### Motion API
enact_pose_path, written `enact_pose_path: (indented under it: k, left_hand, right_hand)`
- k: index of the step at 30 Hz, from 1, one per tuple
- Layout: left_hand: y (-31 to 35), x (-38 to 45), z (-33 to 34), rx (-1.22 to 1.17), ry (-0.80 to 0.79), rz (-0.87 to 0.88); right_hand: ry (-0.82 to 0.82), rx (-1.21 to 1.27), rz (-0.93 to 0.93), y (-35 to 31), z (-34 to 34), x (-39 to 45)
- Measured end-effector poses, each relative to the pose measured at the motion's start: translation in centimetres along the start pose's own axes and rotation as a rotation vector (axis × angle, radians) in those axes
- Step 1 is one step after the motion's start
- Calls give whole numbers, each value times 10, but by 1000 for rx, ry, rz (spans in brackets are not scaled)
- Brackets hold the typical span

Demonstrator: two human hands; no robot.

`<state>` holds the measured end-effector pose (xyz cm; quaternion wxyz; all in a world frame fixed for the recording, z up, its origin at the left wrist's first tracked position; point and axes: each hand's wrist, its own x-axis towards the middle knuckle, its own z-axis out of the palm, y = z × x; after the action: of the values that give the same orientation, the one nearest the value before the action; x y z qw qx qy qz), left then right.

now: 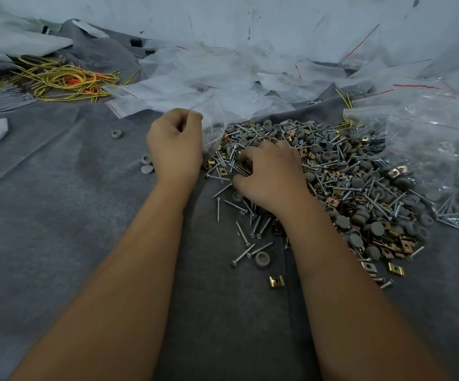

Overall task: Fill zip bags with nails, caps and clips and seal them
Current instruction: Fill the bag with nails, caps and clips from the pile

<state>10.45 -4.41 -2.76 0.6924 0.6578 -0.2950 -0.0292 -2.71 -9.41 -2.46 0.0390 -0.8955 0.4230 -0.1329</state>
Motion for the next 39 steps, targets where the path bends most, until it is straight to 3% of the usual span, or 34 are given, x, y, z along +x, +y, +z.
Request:
enact_pose_path:
  k: [13,21,25,34,39]
  left_hand:
    - [0,0,1,21,-25,-9]
    - [1,1,1,-31,5,-5]
    - [-2,2,0,-29,-111,-26]
    - [-5,1,-2,64,-262,45]
    - [-5,-1,0,102,-339,91]
  right_hand:
    - [77,49,-62,-1,1,1]
    - [273,334,-55,0,0,0]
    - [315,365,-25,2,-2,5]
    - [552,781,67,-5,-10,-2]
    - [550,844,35,-5,-8,-1]
